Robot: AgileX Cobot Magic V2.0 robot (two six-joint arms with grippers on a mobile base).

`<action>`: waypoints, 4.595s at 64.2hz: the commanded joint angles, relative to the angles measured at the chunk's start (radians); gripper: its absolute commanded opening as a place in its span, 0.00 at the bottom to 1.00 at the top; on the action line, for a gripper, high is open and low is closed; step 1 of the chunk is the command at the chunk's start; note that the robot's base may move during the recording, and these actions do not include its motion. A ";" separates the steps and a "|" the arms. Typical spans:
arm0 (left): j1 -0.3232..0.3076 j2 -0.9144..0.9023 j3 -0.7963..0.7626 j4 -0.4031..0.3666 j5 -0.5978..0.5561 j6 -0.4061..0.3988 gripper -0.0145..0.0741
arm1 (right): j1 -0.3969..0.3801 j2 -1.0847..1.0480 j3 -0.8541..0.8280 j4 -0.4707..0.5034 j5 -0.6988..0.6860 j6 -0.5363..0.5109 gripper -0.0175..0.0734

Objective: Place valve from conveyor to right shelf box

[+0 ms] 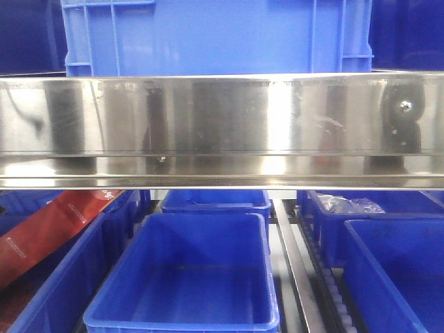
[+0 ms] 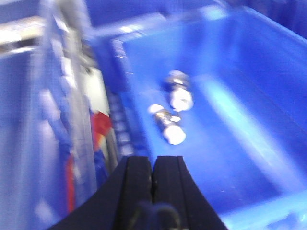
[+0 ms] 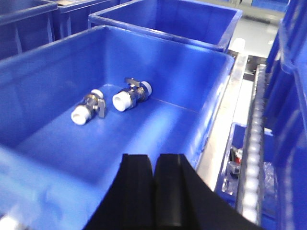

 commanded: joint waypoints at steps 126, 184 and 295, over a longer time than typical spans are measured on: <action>0.140 -1.103 1.498 -0.103 -0.838 0.010 0.04 | -0.004 -0.725 0.856 -0.009 -0.318 0.004 0.02; 0.271 -1.338 1.785 -0.103 -0.954 0.010 0.04 | -0.004 -0.725 0.856 -0.009 -0.320 0.004 0.02; 0.271 -1.338 1.785 -0.103 -0.954 0.010 0.04 | -0.423 -1.100 1.280 0.002 -0.456 0.004 0.02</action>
